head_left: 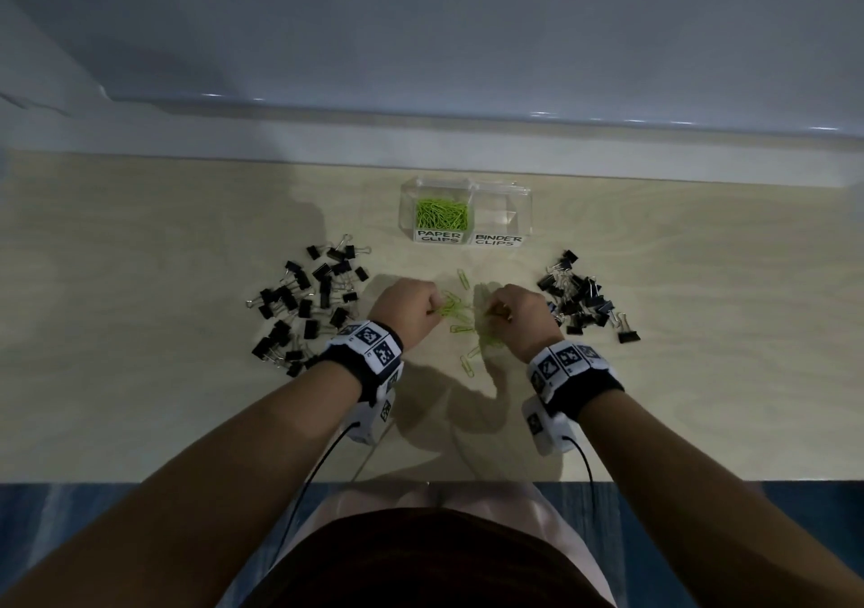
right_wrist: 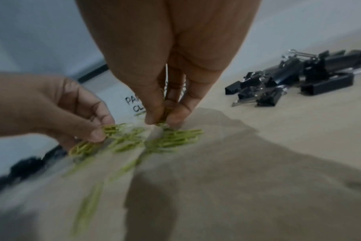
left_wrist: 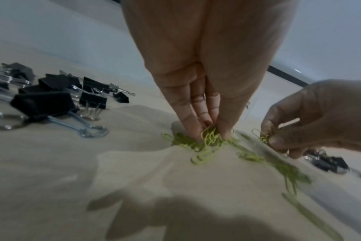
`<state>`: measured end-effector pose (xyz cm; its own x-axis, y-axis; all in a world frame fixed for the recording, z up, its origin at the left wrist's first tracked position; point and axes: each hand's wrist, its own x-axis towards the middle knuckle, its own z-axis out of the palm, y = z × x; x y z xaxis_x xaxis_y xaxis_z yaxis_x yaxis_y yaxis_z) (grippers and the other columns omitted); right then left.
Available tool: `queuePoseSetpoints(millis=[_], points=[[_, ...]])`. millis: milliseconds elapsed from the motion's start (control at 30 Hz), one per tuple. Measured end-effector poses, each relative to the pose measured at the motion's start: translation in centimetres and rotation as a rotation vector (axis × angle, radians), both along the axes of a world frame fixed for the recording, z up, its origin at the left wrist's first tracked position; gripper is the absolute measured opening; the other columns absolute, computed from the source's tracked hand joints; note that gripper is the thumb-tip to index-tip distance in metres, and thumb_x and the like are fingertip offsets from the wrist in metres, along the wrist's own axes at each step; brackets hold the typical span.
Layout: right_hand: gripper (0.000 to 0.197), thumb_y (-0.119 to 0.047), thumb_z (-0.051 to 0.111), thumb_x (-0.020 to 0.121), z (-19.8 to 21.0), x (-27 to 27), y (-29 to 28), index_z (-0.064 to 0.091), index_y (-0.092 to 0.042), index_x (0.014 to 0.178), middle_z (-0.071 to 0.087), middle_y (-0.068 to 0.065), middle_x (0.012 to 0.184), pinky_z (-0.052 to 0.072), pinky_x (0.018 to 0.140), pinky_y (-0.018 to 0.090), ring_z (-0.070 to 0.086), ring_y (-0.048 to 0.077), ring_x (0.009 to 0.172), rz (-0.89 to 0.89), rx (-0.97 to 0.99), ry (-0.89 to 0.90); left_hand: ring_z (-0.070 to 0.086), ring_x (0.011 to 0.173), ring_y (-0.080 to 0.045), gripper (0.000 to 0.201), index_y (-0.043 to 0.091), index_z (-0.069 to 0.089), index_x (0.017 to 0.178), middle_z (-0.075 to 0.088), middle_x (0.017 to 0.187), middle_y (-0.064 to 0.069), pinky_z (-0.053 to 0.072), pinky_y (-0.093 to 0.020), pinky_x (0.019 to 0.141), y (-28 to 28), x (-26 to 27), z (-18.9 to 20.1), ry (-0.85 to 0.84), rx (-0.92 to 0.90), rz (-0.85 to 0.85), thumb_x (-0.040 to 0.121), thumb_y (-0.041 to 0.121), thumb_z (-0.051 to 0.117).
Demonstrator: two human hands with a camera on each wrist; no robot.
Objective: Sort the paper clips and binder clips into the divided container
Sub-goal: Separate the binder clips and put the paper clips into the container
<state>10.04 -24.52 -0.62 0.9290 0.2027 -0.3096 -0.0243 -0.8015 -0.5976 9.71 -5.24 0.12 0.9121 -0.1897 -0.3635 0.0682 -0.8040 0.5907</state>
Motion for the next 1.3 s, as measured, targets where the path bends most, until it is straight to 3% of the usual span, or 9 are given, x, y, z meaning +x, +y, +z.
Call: queuePoseSetpoints(millis=[133, 267, 467, 600, 800, 1000, 1133, 1233, 1300], points=[[0.009, -0.001, 0.067, 0.079, 2.2, 2.2, 1.2, 0.065, -0.01, 0.082, 0.066, 0.001, 0.081, 0.049, 0.065, 0.018, 0.061, 0.011, 0.072, -0.143, 0.139, -0.023, 0.063, 0.077, -0.016, 0.011, 0.012, 0.067, 0.089, 0.066, 0.083, 0.0, 0.054, -0.03, 0.075, 0.1, 1.8, 1.5, -0.039, -0.129, 0.085, 0.08, 0.015, 0.07], [0.007, -0.006, 0.068, 0.08, 5.1, 6.6, 3.4, 0.064, -0.012, 0.081, 0.064, -0.003, 0.078, 0.047, 0.06, 0.014, 0.06, 0.01, 0.069, -0.195, 0.271, -0.137, 0.057, 0.075, -0.011, 0.009, 0.011, 0.066, 0.089, 0.064, 0.083, 0.002, 0.044, -0.018, 0.068, 0.1, 4.9, 3.9, -0.153, -0.209, 0.165, 0.081, 0.013, 0.069], [0.012, -0.006, 0.069, 0.077, 6.5, 11.0, 5.9, 0.068, -0.014, 0.086, 0.065, -0.004, 0.079, 0.041, 0.057, 0.002, 0.059, 0.006, 0.067, -0.179, 0.198, -0.188, 0.059, 0.072, -0.017, 0.01, 0.011, 0.065, 0.087, 0.064, 0.079, 0.0, 0.051, -0.026, 0.069, 0.3, 9.7, 5.4, -0.283, -0.188, 0.318, 0.079, 0.014, 0.07], [0.031, 0.0, 0.063, 0.078, 5.4, 10.5, 4.8, 0.068, -0.011, 0.107, 0.071, 0.006, 0.105, 0.05, 0.09, 0.025, 0.065, 0.016, 0.095, -0.063, 0.068, -0.16, 0.063, 0.082, -0.022, 0.013, 0.01, 0.065, 0.092, 0.068, 0.09, -0.007, 0.054, -0.034, 0.078, 0.1, 10.9, 4.2, -0.239, -0.129, 0.279, 0.079, 0.01, 0.068], [0.033, 0.004, 0.046, 0.082, 4.1, 6.3, 3.3, 0.067, -0.011, 0.104, 0.067, 0.01, 0.109, 0.053, 0.088, 0.039, 0.063, 0.025, 0.097, 0.225, -0.063, -0.194, 0.061, 0.09, -0.02, 0.021, 0.01, 0.064, 0.103, 0.064, 0.102, -0.008, 0.052, -0.036, 0.084, 1.1, 6.4, 3.5, -0.256, -0.069, 0.12, 0.083, 0.015, 0.066], [0.058, -0.01, 0.056, 0.079, 1.4, 3.2, 2.7, 0.041, -0.022, 0.134, 0.021, -0.003, 0.153, 0.038, 0.104, 0.043, 0.027, 0.021, 0.136, 0.58, -0.363, 0.036, 0.055, 0.104, -0.02, 0.037, 0.013, 0.056, 0.117, 0.051, 0.119, -0.005, 0.047, -0.033, 0.094, 5.0, -2.0, 0.7, -0.024, 0.142, 0.119, 0.082, 0.019, 0.067], [0.057, -0.005, 0.056, 0.081, 0.7, 0.7, 1.5, 0.044, -0.017, 0.135, 0.031, 0.001, 0.149, 0.04, 0.103, 0.04, 0.038, 0.023, 0.129, 0.597, -0.287, -0.016, 0.053, 0.109, -0.027, 0.047, 0.009, 0.053, 0.123, 0.048, 0.123, -0.01, 0.046, -0.041, 0.096, 4.8, -3.2, -0.7, 0.039, 0.119, 0.133, 0.079, 0.017, 0.07], [0.051, -0.003, 0.058, 0.077, 1.2, -0.6, -0.3, 0.054, -0.019, 0.125, 0.043, -0.002, 0.138, 0.043, 0.094, 0.024, 0.053, 0.022, 0.113, 0.515, -0.17, -0.003, 0.055, 0.107, -0.027, 0.054, 0.008, 0.05, 0.128, 0.047, 0.122, -0.012, 0.049, -0.042, 0.095, 3.3, -3.4, -1.4, 0.075, -0.025, 0.09, 0.078, 0.013, 0.071], [0.048, -0.014, 0.062, 0.08, 1.7, -1.1, -1.7, 0.053, -0.022, 0.126, 0.045, -0.003, 0.132, 0.046, 0.094, 0.03, 0.052, 0.022, 0.112, 0.352, -0.114, -0.024, 0.054, 0.109, -0.027, 0.064, 0.007, 0.046, 0.132, 0.044, 0.125, -0.011, 0.05, -0.041, 0.095, 2.4, -3.5, -1.7, 0.09, -0.082, 0.055, 0.075, 0.012, 0.074]])
